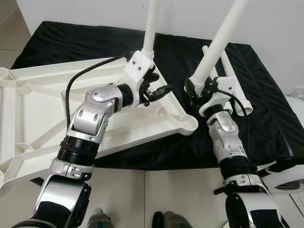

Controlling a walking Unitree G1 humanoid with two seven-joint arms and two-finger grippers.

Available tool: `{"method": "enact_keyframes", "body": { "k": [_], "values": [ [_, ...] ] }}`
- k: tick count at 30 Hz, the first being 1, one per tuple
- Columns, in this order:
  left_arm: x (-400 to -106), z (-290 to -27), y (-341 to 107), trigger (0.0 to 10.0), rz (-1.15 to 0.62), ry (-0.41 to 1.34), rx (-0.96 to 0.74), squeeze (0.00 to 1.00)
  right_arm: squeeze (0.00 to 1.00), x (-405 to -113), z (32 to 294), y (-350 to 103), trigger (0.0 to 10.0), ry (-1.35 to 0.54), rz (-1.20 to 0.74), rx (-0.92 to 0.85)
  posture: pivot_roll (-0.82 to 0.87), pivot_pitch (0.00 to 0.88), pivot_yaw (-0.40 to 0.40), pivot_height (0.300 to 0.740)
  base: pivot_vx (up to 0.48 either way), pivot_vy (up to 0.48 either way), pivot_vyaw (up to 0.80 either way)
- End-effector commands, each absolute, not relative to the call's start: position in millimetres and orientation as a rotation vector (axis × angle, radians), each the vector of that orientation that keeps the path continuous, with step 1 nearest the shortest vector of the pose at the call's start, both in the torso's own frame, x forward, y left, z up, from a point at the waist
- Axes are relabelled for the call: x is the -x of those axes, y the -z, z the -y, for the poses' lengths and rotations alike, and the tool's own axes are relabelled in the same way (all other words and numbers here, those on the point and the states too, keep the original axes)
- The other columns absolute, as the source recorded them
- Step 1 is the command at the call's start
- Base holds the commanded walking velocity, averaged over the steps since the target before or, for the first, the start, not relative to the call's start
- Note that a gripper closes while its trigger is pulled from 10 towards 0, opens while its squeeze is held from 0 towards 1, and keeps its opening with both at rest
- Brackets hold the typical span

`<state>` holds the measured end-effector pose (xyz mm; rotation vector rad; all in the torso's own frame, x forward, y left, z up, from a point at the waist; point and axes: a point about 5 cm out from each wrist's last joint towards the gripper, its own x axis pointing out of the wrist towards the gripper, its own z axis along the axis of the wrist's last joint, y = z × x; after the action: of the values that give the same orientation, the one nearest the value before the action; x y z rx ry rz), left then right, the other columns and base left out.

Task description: Building children table

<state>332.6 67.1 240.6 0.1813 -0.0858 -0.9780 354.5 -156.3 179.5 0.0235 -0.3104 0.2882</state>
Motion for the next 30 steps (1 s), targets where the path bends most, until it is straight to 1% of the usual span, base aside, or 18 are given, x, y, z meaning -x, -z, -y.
{"method": "enact_keyframes", "body": {
  "k": [1,8,9,17,19,21,24,29,30],
  "values": [
    [-336,-66,-246,10.0,0.126,0.83,-0.127,0.0,0.0,-356,157,-185,10.0,-0.317,0.323,-0.023,0.07,0.033,-0.099,0.74,0.0,0.0,0.0],
    [-329,-56,-250,10.0,0.12,0.91,-0.061,0.0,0.0,-356,153,-186,10.0,-0.364,0.318,-0.016,0.07,0.033,-0.108,0.74,0.0,0.0,0.0],
    [-327,-51,-252,10.0,0.136,0.931,-0.068,0.0,0.0,-355,150,-185,10.0,-0.402,0.312,-0.012,0.07,0.032,-0.113,0.74,0.0,0.0,0.0],
    [-321,-42,-263,10.0,0.176,0.975,-0.082,0.0,0.0,-350,141,-183,10.0,-0.507,0.297,0.001,0.08,0.029,-0.124,0.74,0.0,0.0,0.0],
    [-320,-40,-269,10.0,0.183,1.0,-0.059,0.0,0.0,-346,137,-180,10.0,-0.563,0.286,0.006,0.08,0.027,-0.125,0.74,0.0,0.0,0.0],
    [-320,-40,-269,10.0,0.183,1.0,-0.059,0.0,0.0,-346,137,-180,10.0,-0.563,0.286,0.006,0.08,0.027,-0.125,0.74,0.0,0.0,0.0],
    [-325,-41,-274,10.0,0.155,0.998,-0.053,0.0,0.0,-340,133,-177,10.0,-0.652,0.275,0.021,0.08,0.025,-0.118,0.74,0.0,0.0,0.0],
    [-331,-44,-274,10.0,0.115,0.973,-0.041,0.0,0.0,-338,133,-177,10.0,-0.669,0.276,0.031,0.07,0.024,-0.116,0.74,0.0,0.0,0.0],
    [-336,-47,-274,10.0,0.093,0.946,-0.047,0.0,0.0,-338,133,-177,10.0,-0.675,0.277,0.035,0.07,0.025,-0.11,0.74,0.0,0.0,0.0]
  ]
}}
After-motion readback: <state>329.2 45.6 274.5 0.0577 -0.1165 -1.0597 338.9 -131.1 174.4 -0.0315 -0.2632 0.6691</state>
